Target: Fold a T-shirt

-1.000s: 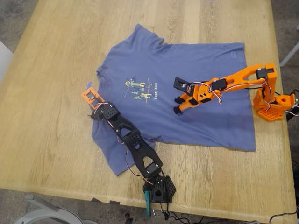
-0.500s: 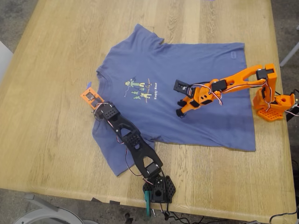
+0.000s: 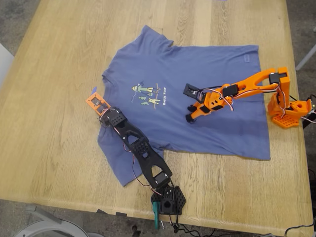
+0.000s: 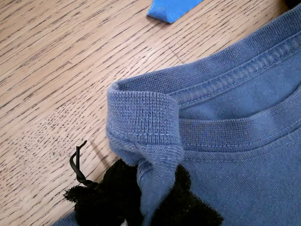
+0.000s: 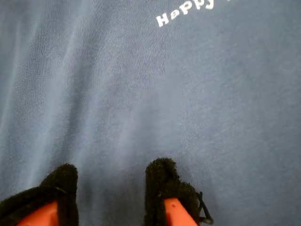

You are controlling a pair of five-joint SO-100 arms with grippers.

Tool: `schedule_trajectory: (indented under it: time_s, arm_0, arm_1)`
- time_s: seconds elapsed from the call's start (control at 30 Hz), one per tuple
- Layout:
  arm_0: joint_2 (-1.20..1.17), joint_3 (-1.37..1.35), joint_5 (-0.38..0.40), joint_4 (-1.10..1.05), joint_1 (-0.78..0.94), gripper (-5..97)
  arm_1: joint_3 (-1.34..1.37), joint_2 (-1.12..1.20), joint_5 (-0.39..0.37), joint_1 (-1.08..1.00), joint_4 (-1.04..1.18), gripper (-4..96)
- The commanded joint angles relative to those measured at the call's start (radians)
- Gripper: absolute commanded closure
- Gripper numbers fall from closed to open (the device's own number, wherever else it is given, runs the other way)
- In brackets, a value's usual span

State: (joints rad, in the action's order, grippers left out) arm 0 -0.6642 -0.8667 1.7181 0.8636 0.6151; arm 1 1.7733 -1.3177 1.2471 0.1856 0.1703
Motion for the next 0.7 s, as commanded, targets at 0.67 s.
schedule_trajectory:
  time_s: [0.67]
  arm_0:
    - [0.014, 0.014, 0.017, 0.015, -0.086, 91]
  arm_1:
    - [-0.081, 0.175, -0.333, 0.227, -0.009, 59.2]
